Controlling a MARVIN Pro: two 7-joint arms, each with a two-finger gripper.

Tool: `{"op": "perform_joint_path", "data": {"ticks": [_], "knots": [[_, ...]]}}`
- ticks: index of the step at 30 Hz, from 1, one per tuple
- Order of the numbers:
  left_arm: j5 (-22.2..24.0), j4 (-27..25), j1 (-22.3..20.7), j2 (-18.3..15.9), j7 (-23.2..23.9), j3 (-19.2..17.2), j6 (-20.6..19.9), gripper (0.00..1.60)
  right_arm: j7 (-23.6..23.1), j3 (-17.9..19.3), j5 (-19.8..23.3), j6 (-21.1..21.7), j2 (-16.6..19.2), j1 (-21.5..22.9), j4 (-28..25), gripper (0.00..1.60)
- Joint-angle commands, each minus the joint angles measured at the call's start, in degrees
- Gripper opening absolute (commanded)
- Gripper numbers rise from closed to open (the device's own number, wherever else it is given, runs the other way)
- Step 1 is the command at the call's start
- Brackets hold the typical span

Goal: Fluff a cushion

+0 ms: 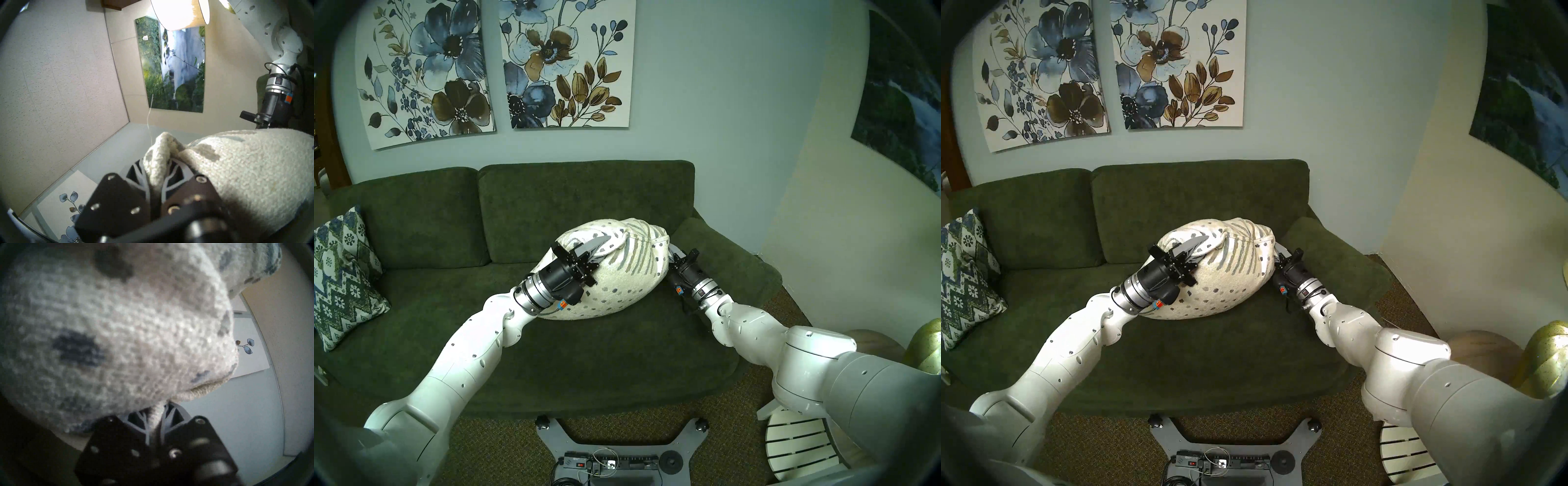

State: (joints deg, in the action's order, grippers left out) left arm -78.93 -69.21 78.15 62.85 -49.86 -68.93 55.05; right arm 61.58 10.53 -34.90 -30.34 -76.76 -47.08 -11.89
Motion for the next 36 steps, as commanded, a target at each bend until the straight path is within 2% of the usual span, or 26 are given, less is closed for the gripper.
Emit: {"op": "perform_joint_path", "data": {"ticks": [1,8,18,30,36], "knots": [[-2.14,5.1,6.54,-1.44,-0.71,3.01,-0.05,0.0,-0.46,-2.62,-1.86,-0.25,-0.62,-6.18,0.35,0.0],[-2.93,11.71,9.19,-1.03,1.16,4.85,-0.47,0.0,-2.5,-3.57,-1.22,-0.53,-0.46,-10.8,2.17,0.0],[-3.68,18.76,11.95,-0.88,1.24,7.18,-0.43,0.0,-4.59,-3.68,-0.24,-1.57,0.04,-14.61,3.44,0.0],[-4.77,24.2,12.95,0.48,1.18,8.67,-0.48,0.0,-7.29,-5.26,-0.67,-2.53,-1.33,-19.38,3.67,0.0],[-5.07,26.93,13.13,1.28,1.77,9.18,-0.52,0.0,-8.16,-5.46,-0.12,-2.94,-0.48,-21.22,4.45,0.0]]}}
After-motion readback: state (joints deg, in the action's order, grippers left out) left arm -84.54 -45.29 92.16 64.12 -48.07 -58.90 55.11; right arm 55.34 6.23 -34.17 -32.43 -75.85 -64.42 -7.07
